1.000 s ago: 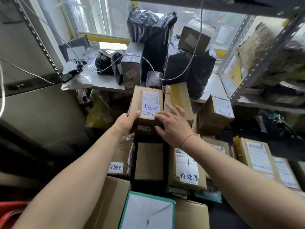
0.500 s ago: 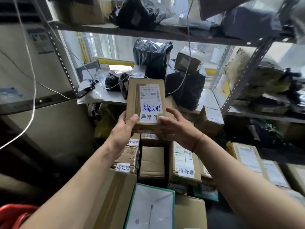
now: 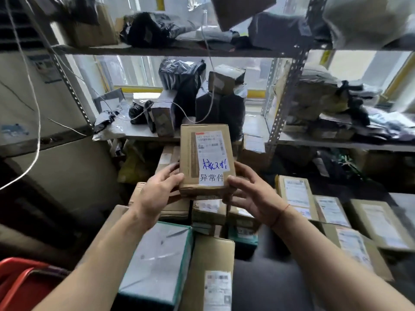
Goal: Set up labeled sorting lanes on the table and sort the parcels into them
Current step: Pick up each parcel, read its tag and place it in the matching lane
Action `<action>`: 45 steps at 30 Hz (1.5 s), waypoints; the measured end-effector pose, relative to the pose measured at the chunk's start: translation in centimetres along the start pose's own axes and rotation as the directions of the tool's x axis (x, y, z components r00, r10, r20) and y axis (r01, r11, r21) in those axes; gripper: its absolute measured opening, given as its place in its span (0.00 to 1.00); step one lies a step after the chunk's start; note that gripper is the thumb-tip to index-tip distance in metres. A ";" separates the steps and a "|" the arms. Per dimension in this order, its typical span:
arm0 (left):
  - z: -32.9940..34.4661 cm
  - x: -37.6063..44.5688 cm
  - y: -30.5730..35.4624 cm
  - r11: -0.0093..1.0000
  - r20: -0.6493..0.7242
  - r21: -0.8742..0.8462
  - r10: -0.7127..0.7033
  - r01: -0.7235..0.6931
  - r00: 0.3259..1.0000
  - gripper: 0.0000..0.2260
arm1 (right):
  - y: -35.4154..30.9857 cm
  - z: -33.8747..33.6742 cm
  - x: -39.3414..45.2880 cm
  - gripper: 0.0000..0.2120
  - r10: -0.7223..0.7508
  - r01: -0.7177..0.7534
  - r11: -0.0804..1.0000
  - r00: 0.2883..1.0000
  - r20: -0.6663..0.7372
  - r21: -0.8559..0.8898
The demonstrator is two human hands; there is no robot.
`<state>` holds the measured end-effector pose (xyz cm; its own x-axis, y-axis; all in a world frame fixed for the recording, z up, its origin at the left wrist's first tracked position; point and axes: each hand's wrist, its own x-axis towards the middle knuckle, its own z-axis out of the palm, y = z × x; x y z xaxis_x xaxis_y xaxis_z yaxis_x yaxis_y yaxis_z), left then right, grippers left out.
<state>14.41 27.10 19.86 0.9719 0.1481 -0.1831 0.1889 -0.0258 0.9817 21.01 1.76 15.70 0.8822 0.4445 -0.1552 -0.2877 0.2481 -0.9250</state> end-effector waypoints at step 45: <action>71.5 -8.7 -7.3 0.882 0.198 -0.267 -0.345 0.389 0.918 0.27 | -10.5 -60.3 -34.5 0.21 0.107 -0.071 0.992 0.920 -0.378 0.109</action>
<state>14.60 -44.73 10.46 0.8544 -0.0505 -0.5172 0.5071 0.2984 0.8086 16.01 -68.10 9.83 0.9213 0.1103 -0.3728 -0.3883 0.3083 -0.8684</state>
